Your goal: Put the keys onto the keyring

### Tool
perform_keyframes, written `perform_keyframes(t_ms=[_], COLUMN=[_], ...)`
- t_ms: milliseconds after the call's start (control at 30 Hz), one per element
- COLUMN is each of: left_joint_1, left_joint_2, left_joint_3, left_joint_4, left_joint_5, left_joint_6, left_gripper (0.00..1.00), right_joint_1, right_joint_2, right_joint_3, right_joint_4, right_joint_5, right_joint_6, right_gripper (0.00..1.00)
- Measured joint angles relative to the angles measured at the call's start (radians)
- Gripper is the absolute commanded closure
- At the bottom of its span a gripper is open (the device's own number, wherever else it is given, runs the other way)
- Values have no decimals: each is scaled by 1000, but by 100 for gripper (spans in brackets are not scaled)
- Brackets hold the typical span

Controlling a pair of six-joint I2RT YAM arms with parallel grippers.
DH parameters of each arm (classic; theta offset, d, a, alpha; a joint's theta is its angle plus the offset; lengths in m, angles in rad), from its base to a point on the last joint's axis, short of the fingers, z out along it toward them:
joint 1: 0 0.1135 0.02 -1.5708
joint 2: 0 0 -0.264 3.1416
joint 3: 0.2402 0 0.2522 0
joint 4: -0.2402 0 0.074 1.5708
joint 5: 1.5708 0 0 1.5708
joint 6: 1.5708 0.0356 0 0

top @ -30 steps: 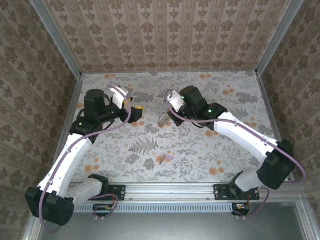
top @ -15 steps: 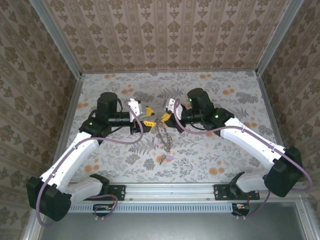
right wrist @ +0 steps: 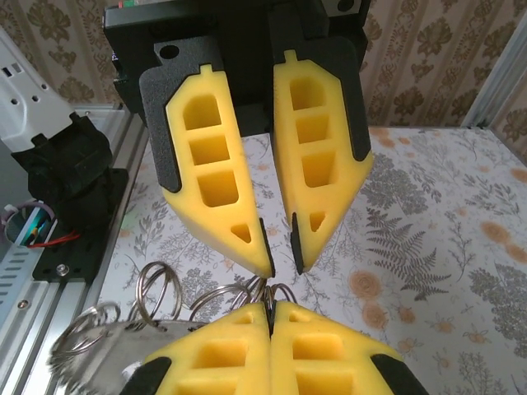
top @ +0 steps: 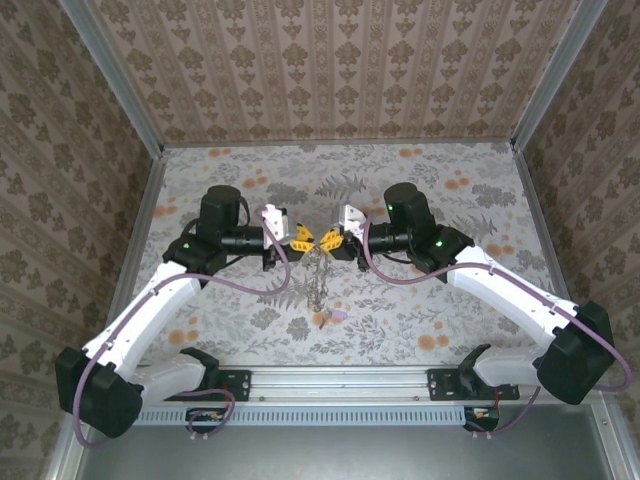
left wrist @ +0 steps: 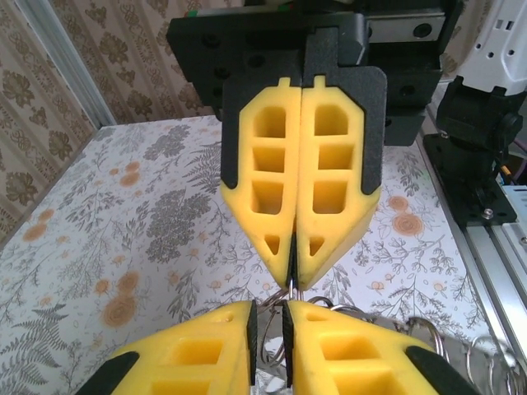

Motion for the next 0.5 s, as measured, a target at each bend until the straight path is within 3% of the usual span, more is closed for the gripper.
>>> perform_keyframes(t_ms=[500], left_joint_1=[-21], left_joint_2=[-49], left_joint_3=[-37], left_joint_4=[-41], left_joint_5=[10], left_joint_6=[38], left_gripper=[77], right_joint_1=[0], right_joint_2=[0], right_joint_3=[0], right_joint_4=[23], right_joint_5=[-31], right_joint_6=[-3], right_gripper=[100])
